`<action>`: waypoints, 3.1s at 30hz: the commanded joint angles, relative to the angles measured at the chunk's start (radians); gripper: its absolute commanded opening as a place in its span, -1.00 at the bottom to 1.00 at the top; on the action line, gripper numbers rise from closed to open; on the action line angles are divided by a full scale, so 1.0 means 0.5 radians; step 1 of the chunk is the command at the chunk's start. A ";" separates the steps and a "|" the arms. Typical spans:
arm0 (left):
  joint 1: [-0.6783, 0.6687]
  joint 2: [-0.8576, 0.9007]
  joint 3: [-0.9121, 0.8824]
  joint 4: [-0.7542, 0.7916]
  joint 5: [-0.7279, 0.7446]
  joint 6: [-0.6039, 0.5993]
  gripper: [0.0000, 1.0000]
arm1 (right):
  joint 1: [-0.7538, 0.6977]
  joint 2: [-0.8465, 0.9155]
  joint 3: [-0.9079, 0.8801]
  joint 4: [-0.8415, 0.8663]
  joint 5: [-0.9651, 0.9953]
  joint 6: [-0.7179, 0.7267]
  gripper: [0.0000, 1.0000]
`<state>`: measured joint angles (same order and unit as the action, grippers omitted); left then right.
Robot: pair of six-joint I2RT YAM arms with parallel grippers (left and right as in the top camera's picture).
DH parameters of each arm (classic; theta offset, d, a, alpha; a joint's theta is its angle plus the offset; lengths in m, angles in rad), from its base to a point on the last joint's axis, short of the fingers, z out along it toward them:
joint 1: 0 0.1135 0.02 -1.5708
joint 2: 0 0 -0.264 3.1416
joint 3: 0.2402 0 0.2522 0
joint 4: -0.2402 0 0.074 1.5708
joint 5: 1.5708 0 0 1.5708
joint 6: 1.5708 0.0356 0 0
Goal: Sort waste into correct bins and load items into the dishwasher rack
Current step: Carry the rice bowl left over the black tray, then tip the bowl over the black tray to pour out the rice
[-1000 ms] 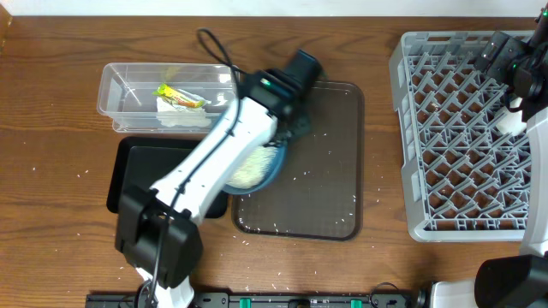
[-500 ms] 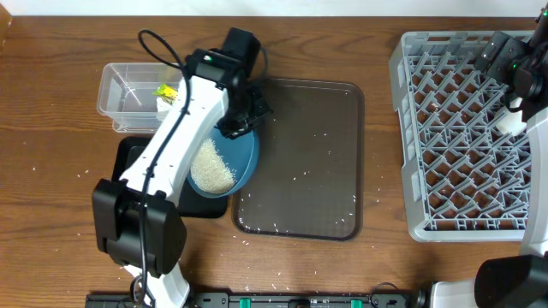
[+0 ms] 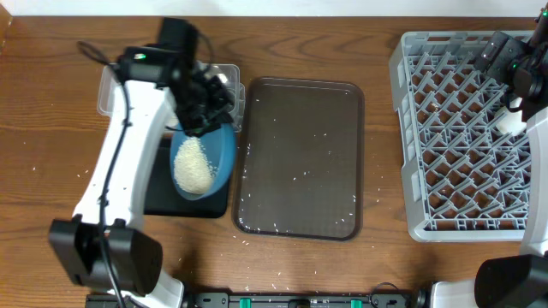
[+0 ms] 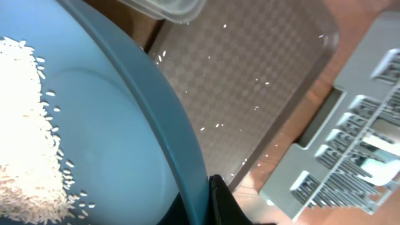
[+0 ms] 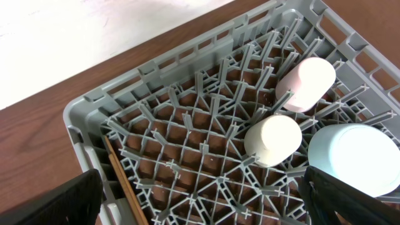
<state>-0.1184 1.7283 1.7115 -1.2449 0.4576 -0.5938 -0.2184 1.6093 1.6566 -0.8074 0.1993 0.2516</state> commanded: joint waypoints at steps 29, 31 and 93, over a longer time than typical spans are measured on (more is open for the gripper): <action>0.636 -0.030 -0.442 0.151 1.283 0.754 -0.88 | 0.005 -0.002 0.047 -0.002 0.027 -0.019 0.99; 0.683 -0.029 -0.443 0.143 1.318 0.753 -0.88 | 0.005 -0.001 0.047 -0.003 0.027 -0.019 0.99; 1.628 -0.037 -0.655 -0.476 1.882 1.813 -0.88 | 0.005 -0.001 0.047 -0.003 0.027 -0.019 0.99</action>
<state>0.6910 1.7203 1.3811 -1.5043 1.3746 0.2790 -0.2184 1.6093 1.6566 -0.8078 0.1993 0.2516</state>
